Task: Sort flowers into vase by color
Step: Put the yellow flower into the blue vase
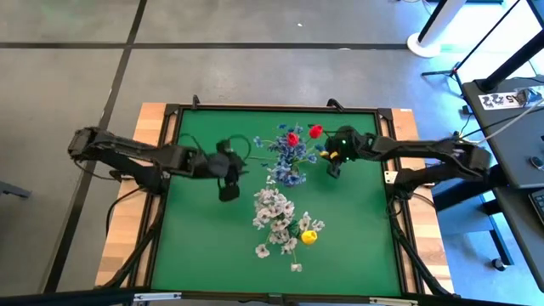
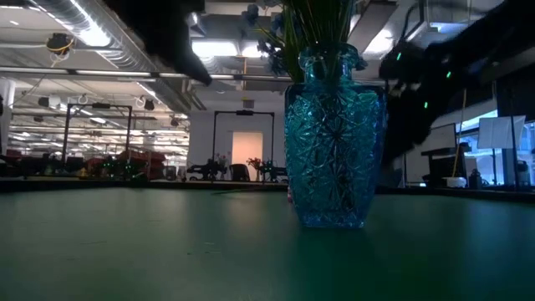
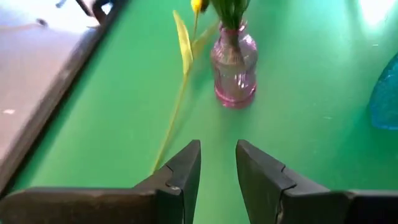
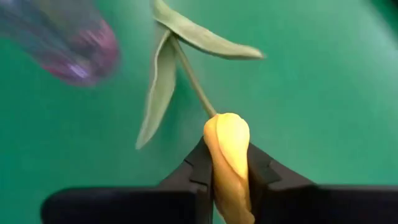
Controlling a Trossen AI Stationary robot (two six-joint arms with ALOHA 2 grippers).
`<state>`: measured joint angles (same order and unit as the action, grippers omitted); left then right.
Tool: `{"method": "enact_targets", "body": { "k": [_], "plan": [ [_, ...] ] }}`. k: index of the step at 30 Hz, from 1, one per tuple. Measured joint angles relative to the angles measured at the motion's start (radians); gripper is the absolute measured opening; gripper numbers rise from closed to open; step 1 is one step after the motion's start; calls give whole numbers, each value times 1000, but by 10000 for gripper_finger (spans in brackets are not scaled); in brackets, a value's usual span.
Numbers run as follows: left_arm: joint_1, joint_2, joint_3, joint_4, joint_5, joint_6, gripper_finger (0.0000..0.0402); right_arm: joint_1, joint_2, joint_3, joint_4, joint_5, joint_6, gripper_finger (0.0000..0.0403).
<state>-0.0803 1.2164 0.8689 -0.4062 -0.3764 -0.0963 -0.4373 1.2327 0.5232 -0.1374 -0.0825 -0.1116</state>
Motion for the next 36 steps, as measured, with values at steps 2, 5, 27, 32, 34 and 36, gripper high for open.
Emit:
{"method": "enact_targets", "body": {
  "k": [2,5,27,32,34,36],
  "plan": [
    [81,-4,-49,74,106,33,98,59,-61,0,4,14,2,41],
    [187,23,-141,271,269,61,98,132,-111,0,21,78,-5,44],
    [308,390,-178,767,331,313,99,169,-15,2,209,101,-42,49],
    [285,392,-173,773,259,327,99,169,-10,2,204,102,-39,49],
    [287,394,-164,773,254,333,99,169,-10,2,203,107,-39,49],
    [287,394,-148,774,253,342,99,169,-10,2,204,134,-26,49]
  ]
}}
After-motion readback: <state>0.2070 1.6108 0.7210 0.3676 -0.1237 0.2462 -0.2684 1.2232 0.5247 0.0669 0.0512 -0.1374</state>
